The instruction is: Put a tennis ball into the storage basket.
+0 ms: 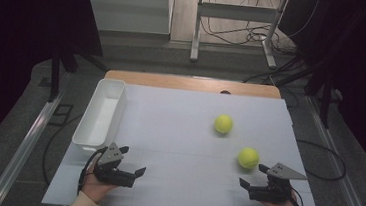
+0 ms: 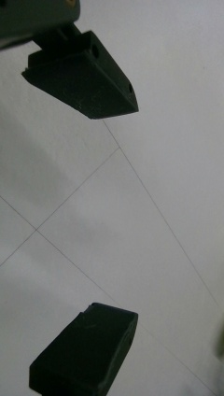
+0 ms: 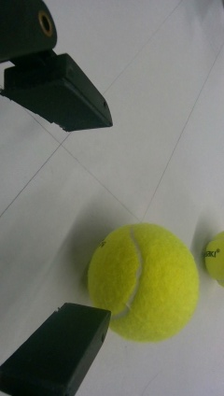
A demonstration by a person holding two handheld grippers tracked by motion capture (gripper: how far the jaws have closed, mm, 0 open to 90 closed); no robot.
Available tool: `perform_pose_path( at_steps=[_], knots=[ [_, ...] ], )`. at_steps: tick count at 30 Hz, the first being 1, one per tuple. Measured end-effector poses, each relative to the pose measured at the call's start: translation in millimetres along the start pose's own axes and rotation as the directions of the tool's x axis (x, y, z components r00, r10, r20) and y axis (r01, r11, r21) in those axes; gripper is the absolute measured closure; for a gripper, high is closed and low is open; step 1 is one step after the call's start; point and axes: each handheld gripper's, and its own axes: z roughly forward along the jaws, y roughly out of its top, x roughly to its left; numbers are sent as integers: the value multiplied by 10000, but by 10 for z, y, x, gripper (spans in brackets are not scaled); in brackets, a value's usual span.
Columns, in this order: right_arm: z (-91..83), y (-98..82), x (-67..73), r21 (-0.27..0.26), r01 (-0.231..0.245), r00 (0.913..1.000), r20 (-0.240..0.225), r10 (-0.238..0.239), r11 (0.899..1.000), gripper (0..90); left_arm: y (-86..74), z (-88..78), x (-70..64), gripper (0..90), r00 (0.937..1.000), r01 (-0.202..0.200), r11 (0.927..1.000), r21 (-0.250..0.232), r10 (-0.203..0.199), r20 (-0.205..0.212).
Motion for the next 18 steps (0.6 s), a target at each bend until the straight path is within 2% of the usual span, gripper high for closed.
perform_pose_path(
  at_steps=[7,14,18],
  knots=[
    [-2,-11,-12,-27,-53,10000,-36,53,10000,84,11,16,-5,41,9999,170,9999,-33,-170,33],
    [12,0,23,109,123,9997,-231,-121,9999,85,23,37,-13,41,9996,275,9996,29,-275,-49],
    [11,12,43,64,231,9995,-194,-230,9997,87,21,27,-40,41,9995,292,9995,80,-291,-90]
  ],
)
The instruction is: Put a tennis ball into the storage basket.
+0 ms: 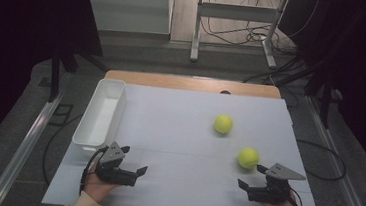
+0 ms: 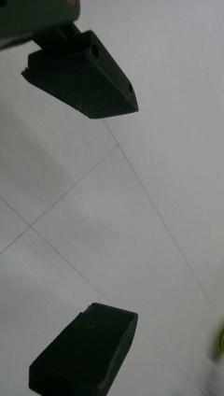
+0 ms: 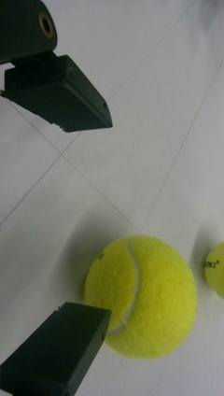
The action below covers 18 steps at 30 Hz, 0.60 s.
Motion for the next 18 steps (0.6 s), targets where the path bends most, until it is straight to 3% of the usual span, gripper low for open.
perform_pose_path(
  at_steps=[18],
  knots=[
    [18,-10,13,206,154,9998,135,-157,9997,89,135,80,-38,42,9997,-134,9999,44,133,224]
  ],
)
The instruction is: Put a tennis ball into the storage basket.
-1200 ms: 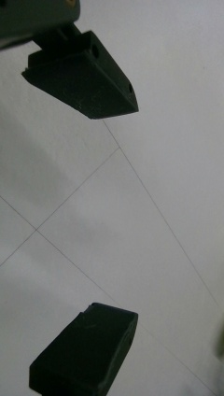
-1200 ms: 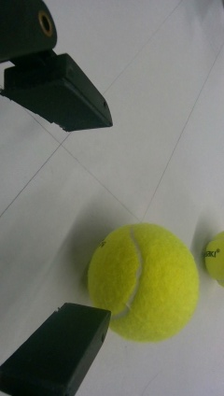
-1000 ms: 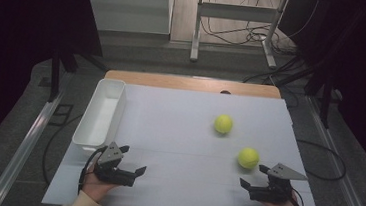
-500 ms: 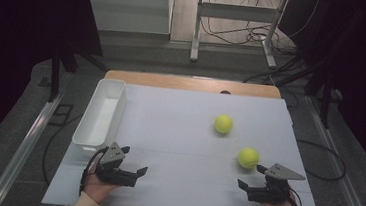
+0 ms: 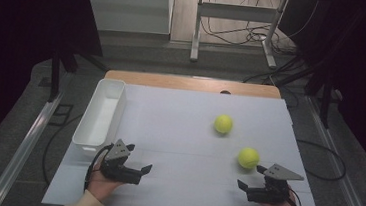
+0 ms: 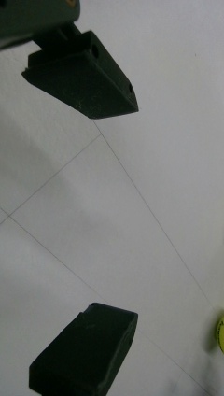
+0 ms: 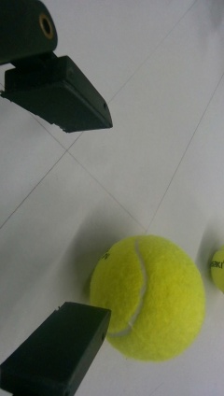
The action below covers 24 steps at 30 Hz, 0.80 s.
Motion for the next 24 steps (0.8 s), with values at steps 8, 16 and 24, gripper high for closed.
perform_pose_path(
  at_steps=[8,16,24],
  knots=[
    [9,6,2,25,58,10000,21,-59,10000,89,55,40,-15,43,10000,0,10000,42,0,26],
    [9,8,-5,-25,20,10000,5,-20,10000,90,135,115,-18,43,9998,-44,9998,171,41,206],
    [-8,6,-13,-135,-44,9999,116,46,9999,94,234,167,-41,45,9994,-121,9998,151,116,315]
  ],
)
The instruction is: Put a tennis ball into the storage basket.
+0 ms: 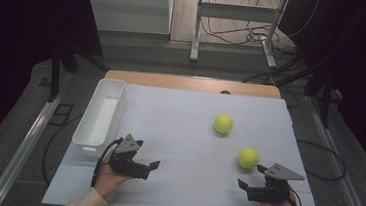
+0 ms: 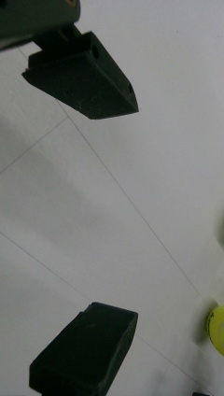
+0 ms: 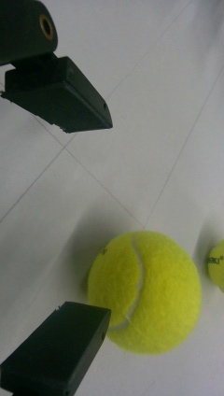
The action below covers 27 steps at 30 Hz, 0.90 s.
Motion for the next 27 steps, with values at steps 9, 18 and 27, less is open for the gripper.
perform_pose_path(
  at_steps=[9,18,27],
  knots=[
    [-2,-8,-2,22,17,10000,0,-17,10000,96,132,104,-31,45,9997,-42,9999,150,38,251],
    [-1,-13,-8,67,-29,10000,72,29,10000,97,199,206,-38,50,9992,-6,9995,311,-7,407],
    [-3,-14,-4,69,20,10000,42,-21,10000,97,335,333,-69,50,9982,-134,9991,408,109,594]
  ],
)
